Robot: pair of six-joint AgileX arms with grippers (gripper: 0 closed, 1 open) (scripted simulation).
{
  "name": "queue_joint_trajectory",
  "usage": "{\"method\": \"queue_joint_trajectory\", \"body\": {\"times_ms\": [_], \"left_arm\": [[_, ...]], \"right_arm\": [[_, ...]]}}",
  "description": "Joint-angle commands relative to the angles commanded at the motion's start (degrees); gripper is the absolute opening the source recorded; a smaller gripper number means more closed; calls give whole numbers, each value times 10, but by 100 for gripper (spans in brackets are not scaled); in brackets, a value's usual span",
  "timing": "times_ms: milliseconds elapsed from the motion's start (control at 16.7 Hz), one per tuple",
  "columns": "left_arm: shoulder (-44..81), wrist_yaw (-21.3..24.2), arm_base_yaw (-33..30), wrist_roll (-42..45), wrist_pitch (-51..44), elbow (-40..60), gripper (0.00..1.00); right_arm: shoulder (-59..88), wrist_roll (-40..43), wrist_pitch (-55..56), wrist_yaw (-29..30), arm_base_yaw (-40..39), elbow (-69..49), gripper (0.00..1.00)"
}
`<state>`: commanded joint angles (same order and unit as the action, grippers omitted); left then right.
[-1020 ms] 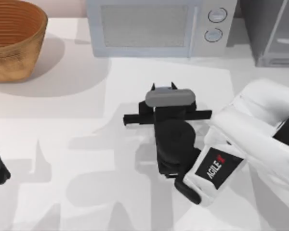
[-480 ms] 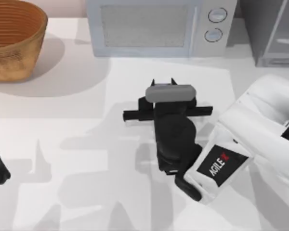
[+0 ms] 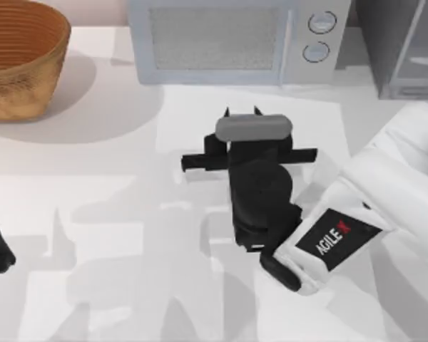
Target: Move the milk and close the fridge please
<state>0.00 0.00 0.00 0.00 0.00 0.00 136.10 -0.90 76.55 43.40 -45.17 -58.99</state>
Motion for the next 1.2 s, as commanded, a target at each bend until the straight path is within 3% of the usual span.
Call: {"method": "queue_joint_trajectory", "body": {"times_ms": [300, 960, 1200], "left_arm": [[0, 0, 0, 0, 0, 0, 100], [0, 0, 0, 0, 0, 0, 100], [0, 0, 0, 0, 0, 0, 100]], "right_arm": [[-33, 0, -18, -39, 38, 36, 0], [-428, -3, -89, -337, 361, 284, 0], [-495, -1, -124, -407, 438, 361, 0]]}}
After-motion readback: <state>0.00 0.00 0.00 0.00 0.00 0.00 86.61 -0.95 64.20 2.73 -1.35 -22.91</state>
